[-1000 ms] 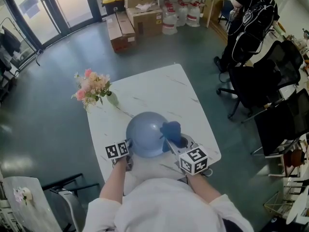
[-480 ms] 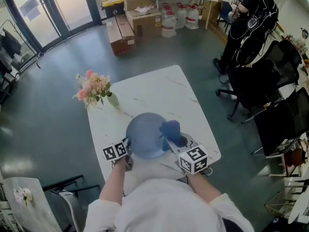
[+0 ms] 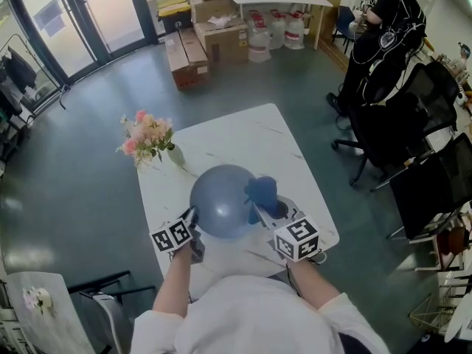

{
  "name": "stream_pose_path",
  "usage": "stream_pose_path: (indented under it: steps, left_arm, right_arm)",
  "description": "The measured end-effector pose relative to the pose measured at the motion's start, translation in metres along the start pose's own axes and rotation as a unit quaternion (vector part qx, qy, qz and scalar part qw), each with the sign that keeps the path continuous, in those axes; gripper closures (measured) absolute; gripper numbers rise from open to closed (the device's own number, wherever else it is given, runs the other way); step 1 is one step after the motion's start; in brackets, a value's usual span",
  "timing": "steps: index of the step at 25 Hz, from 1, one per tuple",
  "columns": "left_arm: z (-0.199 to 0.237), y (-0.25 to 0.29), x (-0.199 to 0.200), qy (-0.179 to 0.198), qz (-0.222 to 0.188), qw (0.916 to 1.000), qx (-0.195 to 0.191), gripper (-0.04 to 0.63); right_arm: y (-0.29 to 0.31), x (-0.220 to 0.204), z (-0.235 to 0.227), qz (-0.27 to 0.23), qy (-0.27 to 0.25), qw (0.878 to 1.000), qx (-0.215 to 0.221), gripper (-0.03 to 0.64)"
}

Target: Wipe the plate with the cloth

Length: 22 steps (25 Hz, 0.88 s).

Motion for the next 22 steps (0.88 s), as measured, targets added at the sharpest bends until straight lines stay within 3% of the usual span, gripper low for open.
stream_pose_path:
  steps: [13,22]
  left_arm:
    - [-0.051,-0.058,0.042,0.030,-0.081,0.9941,-0.065,0.552]
    - [-0.075,-0.089,0.057,0.061,-0.113,0.9874,-0.093,0.552]
  right_arm:
    - [0.014,0.034,0.018,-0.028,-0.025,0.999,0.013,0.532]
    - [0.023,0.049,0.028,-0.006,-0.076,0.997,0.017,0.532]
Point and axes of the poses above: the fingertips, and each gripper's own axes: y forward along the fingers, z to its left, x out of its top, the point moved 7 cm from there along -y, backward along the fingers, and after that the axes turned 9 degrees about -y, right-handed, at the moved point
